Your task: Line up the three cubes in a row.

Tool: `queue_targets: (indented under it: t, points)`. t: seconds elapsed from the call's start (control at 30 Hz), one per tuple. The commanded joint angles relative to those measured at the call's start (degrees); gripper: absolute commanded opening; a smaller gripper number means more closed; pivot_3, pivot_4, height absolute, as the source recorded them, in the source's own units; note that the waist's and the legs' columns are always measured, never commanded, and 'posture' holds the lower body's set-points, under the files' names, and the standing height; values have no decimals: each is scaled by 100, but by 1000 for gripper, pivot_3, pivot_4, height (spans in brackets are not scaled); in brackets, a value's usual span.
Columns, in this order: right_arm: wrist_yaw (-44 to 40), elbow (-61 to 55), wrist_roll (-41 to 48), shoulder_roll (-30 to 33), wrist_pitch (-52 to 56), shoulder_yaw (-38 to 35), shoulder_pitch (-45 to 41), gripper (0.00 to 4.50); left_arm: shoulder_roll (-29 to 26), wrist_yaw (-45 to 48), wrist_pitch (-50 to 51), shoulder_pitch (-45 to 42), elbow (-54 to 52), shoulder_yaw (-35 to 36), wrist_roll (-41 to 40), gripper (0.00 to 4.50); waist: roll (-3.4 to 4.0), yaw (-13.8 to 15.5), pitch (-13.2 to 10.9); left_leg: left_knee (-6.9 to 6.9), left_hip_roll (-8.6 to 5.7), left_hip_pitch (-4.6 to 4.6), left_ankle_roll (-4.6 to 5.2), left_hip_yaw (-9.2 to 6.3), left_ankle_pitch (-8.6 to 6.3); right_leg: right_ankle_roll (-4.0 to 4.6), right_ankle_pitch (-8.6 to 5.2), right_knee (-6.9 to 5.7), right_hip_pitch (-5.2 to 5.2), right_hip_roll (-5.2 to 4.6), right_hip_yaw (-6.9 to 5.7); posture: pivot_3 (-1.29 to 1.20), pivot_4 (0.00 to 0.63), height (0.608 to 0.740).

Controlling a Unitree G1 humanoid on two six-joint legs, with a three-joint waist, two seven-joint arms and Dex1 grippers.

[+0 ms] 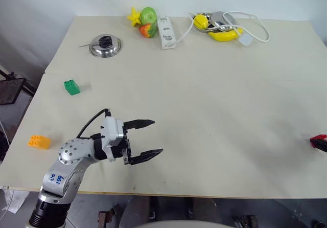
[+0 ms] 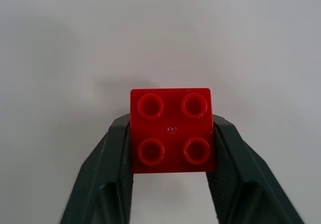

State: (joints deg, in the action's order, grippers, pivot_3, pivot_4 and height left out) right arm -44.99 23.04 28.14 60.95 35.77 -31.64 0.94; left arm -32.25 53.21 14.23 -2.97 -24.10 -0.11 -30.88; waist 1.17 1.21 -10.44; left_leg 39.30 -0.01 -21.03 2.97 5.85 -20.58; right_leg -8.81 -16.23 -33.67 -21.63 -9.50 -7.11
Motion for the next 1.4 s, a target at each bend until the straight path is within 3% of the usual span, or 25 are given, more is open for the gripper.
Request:
queue_targets:
  t: [0.03, 0.2, 0.27, 0.43, 0.6, 0.9, 1.2, 1.4]
  points:
    - [-813, -612, -109, 250, -550, 231, -5, 1514, -50, -6, -160, 58, -77, 144, 52, 4500, 0, 0, 0, 0, 1, 0, -1, 0, 0, 0, 0, 0, 0, 1, -1, 0, 150, 740]
    - [-2604, -1765, -422, 421, -2073, 1544, -542, 1514, -41, 16, -285, 196, 153, 261, 108, 4500, 3, -123, -2, 0, 7, 4, -8, 1, 4, -2, 1, 0, 0, 8, 0, 0, 150, 740]
    - [-2888, -1770, -666, 113, -2044, 2413, -1676, 1514, -18, -3, -352, 262, 330, 348, 129, 4500, -3, -157, -6, 0, 7, 4, -16, -4, 10, -2, 1, -1, 1, 8, -4, 0, 150, 740]
    - [-3513, -1047, -1571, -785, -2227, 4079, -3861, 1514, -23, 16, -605, 430, 655, 564, 216, 4500, -17, -242, -19, 30, 19, -9, -25, -25, 14, 1, -1, -17, -1, 9, -21, 0, 150, 740]
    - [-3982, 217, -2375, -1343, -3188, 4918, -4866, 1514, -60, 19, -781, 636, 721, 752, 243, 4500, -18, -123, -20, 39, 2, -34, -24, -57, 11, 9, -5, -15, 0, -2, -46, 0, 150, 740]
    - [-4077, 1804, -2917, -1820, -3944, 5060, -5561, 1514, -54, -115, -887, 933, 533, 985, 291, 4500, -20, -149, -21, 41, -3, -41, -18, -62, 7, 7, -4, -12, 3, -4, -56, 0, 150, 740]
    - [-4512, 1825, -2129, -1762, -4614, 4206, -5447, 4480, 59, -558, -921, 1423, 181, 1477, 235, 4500, -18, -193, -23, 48, 5, -38, -18, -61, 7, 7, -4, -17, 4, -1, -52, 0, 150, 740]
    - [-4717, 45, 154, -1864, -3756, 3225, -4299, 4480, 852, -1688, -1284, 2073, -34, 2487, 221, 4500, -21, -176, -24, 47, 8, -37, -19, -63, 6, 7, -4, -15, 6, -1, -53, 0, 150, 740]
